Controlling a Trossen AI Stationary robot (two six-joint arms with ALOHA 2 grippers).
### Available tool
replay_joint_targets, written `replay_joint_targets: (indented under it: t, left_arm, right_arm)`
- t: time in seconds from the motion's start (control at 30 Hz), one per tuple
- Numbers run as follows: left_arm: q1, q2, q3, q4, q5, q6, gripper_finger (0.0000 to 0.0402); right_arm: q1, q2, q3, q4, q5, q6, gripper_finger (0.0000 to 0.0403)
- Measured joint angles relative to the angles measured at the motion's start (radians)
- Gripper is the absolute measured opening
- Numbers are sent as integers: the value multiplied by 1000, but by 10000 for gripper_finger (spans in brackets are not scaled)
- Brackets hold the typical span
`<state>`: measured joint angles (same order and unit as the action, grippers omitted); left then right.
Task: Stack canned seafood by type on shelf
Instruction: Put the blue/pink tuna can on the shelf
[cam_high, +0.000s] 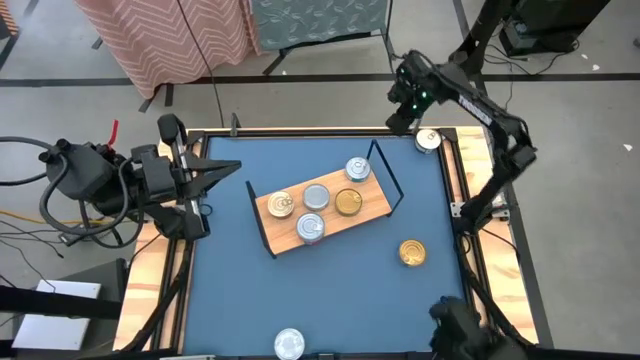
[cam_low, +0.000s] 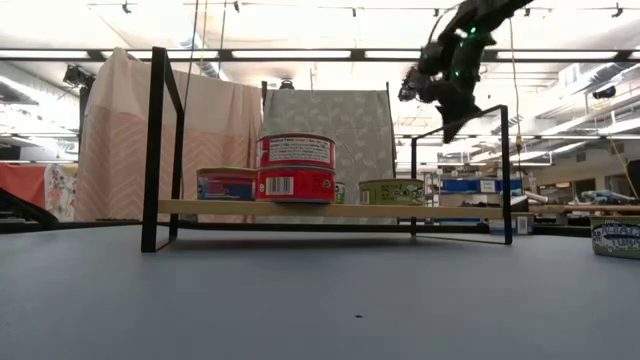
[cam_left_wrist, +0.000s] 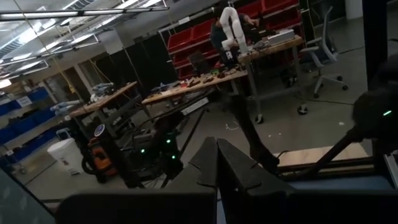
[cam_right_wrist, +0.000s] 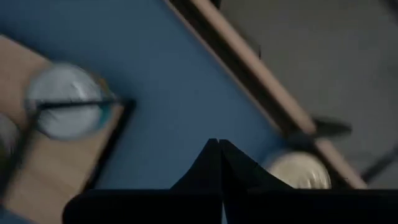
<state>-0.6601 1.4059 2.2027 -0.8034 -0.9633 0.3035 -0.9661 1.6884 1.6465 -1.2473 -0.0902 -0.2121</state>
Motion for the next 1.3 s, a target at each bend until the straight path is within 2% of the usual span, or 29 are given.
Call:
replay_joint_targets:
  t: [0.17,0.33,0.57,0.8,1.3]
  left_arm:
    - [0,7,0,39,0,-5,6]
    - [-1,11,0,44,-1,-23,6]
    - [-1,14,0,47,-7,-28,6]
    - [-1,14,0,53,-30,-59,6]
    - [-1,17,0,61,-32,-102,6]
  right_arm:
    - [-89,123,62,-129,31,-20,1]
    - [-140,196,62,-141,118,-11,1]
    - [-190,275,55,-127,123,69,1]
    - [-246,288,-16,-114,159,120,1]
    - [-253,282,-10,-59,165,250,0]
